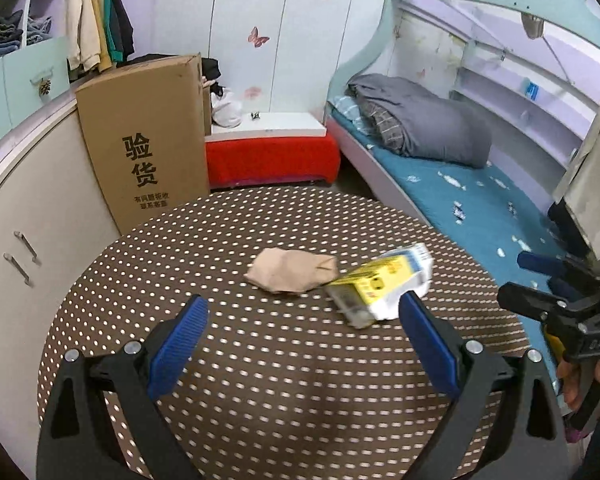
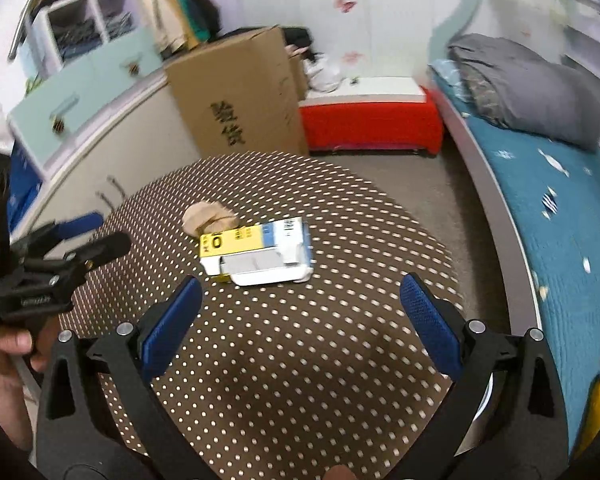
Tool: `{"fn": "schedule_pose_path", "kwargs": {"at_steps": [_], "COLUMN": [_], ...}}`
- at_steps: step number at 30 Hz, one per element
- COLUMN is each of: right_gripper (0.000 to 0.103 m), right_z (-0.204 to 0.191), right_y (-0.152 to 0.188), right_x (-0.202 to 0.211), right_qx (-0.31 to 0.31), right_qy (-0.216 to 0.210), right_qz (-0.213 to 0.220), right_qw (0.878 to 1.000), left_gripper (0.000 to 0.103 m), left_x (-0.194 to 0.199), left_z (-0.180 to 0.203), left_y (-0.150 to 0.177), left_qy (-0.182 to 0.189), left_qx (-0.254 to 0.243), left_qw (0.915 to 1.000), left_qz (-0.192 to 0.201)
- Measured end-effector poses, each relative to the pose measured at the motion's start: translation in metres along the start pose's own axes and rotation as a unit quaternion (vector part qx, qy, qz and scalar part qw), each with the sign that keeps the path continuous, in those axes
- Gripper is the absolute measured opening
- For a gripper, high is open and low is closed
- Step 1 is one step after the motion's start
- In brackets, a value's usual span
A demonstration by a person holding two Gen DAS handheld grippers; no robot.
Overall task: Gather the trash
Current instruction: 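Move both grippers back over the table toward the cloth and box, then grasp the beige cloth with the left gripper while the right gripper grasps the white-yellow box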
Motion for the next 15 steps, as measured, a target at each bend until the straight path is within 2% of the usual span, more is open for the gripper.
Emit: {"fn": "schedule_pose_path", "kwargs": {"at_steps": [4,7,10,12,15], "right_gripper": [0.097,0.097,0.097,0.097,0.097], "right_z": [-0.011,-0.020,-0.029,-0.035,-0.042], "right_y": [-0.006,-0.015,-0.028,-0.038,-0.049], "right_x": [-0.023,-0.038,-0.051,-0.062,-0.079], "right_qx": [0.064,0.137,0.208,0.261,0.321], "right_qy": [0.011,0.030,0.046,0.060,0.043], "right_qz": [-0.033,-0.052,-0.070,-0.087,-0.120], "right_qw": [0.997,0.989,0.974,0.960,0.938], "left_gripper": [0.094,0.094,0.094,0.094,0.094], "left_x": [-0.020,-0.037,-0.052,-0.062,-0.075], "left_z": [-0.010,-0.011,-0.010,-0.010,-0.010], "left_y": [-0.004,-0.009,-0.013,-0.017,-0.020], "left_qy": [-0.016,-0.033,-0.045,-0.046,-0.045], "left_qx": [-0.025,-0.050,-0.075,-0.088,-0.100], "left_qw": [0.9994,0.9977,0.9952,0.9938,0.9920], "left_qz": [-0.018,-0.031,-0.044,-0.051,-0.062]}}
Point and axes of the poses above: each gripper's, at about its wrist camera, not at the fingertips, and x roughly against the way its jaws point, z to its right, y to its underside, the point moved 6 cm from there along -x, roughly the way its jaws point, and after that the axes turned 15 degrees about -z, right-handed, at the moved point
